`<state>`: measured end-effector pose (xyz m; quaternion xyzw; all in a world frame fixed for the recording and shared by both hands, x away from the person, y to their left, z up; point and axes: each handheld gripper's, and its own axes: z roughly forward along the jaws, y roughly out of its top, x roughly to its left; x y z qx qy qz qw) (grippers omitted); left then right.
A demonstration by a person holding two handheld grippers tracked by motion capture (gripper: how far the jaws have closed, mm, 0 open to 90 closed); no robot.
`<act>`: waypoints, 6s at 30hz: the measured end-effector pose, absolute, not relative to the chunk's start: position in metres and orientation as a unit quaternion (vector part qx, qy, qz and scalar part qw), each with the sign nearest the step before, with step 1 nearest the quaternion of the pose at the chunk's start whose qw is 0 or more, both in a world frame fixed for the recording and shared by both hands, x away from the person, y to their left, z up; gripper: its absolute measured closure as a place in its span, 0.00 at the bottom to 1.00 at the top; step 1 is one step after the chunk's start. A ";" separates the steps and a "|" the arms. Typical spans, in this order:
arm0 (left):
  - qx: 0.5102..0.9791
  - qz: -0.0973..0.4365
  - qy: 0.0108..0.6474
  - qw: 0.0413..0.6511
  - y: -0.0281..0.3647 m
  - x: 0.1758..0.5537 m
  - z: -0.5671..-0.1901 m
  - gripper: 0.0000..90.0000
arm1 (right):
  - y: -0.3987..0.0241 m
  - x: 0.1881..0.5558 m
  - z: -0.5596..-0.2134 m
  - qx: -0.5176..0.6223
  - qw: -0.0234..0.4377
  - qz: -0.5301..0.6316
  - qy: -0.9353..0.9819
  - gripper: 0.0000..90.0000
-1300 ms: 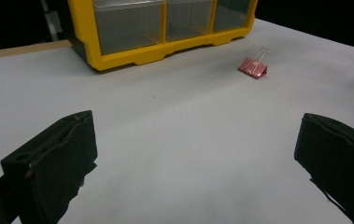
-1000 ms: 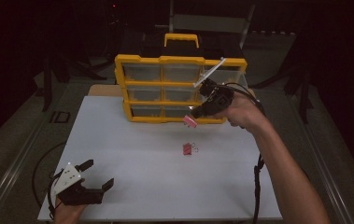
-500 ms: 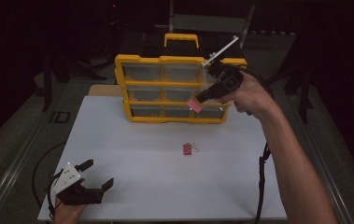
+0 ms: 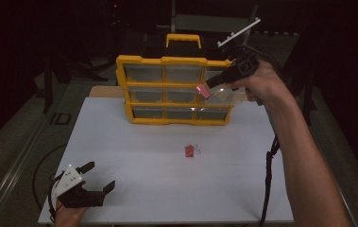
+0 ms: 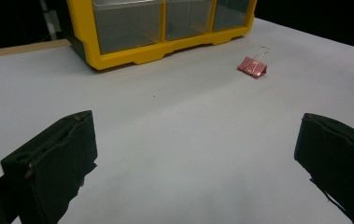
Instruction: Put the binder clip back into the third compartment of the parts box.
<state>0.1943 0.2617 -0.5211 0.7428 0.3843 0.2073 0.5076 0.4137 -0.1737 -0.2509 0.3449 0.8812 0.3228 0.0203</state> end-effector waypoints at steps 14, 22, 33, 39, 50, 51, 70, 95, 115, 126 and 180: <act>0.742 0.209 0.383 0.508 0.262 0.194 -0.521 0.00 | -0.192 0.420 -0.229 0.397 0.065 0.345 0.848 0.99; 0.743 0.209 0.384 0.507 0.262 0.194 -0.521 0.00 | -0.198 0.425 -0.231 0.424 0.101 0.328 0.838 0.98; 0.744 0.208 0.383 0.507 0.261 0.194 -0.521 0.00 | -0.195 0.425 -0.239 0.428 0.127 0.317 0.837 0.17; 0.742 0.208 0.385 0.508 0.262 0.194 -0.521 0.00 | -0.181 0.416 -0.245 0.391 0.109 0.315 0.858 0.15; 0.742 0.207 0.385 0.508 0.261 0.194 -0.521 0.00 | -0.151 0.394 -0.248 0.343 0.089 0.335 0.873 0.15; 0.743 0.207 0.384 0.507 0.261 0.194 -0.521 0.00 | -0.147 0.393 -0.250 0.337 0.086 0.335 0.876 0.15; 0.745 0.207 0.383 0.506 0.261 0.194 -0.522 0.00 | -0.094 0.371 -0.299 0.285 0.062 0.309 0.905 0.15; 0.744 0.207 0.383 0.507 0.261 0.194 -0.521 0.00 | -0.098 0.363 -0.407 0.319 0.056 0.238 0.916 0.15; 0.744 0.207 0.383 0.507 0.261 0.194 -0.521 0.00 | -0.125 0.374 -0.478 0.395 0.046 0.186 0.898 0.16; 0.742 0.207 0.384 0.509 0.262 0.194 -0.521 0.00 | -0.122 0.382 -0.501 0.435 0.003 0.169 0.884 0.28; 0.743 0.209 0.384 0.507 0.262 0.194 -0.521 0.00 | -0.095 0.367 -0.454 0.313 -0.009 0.215 0.925 0.99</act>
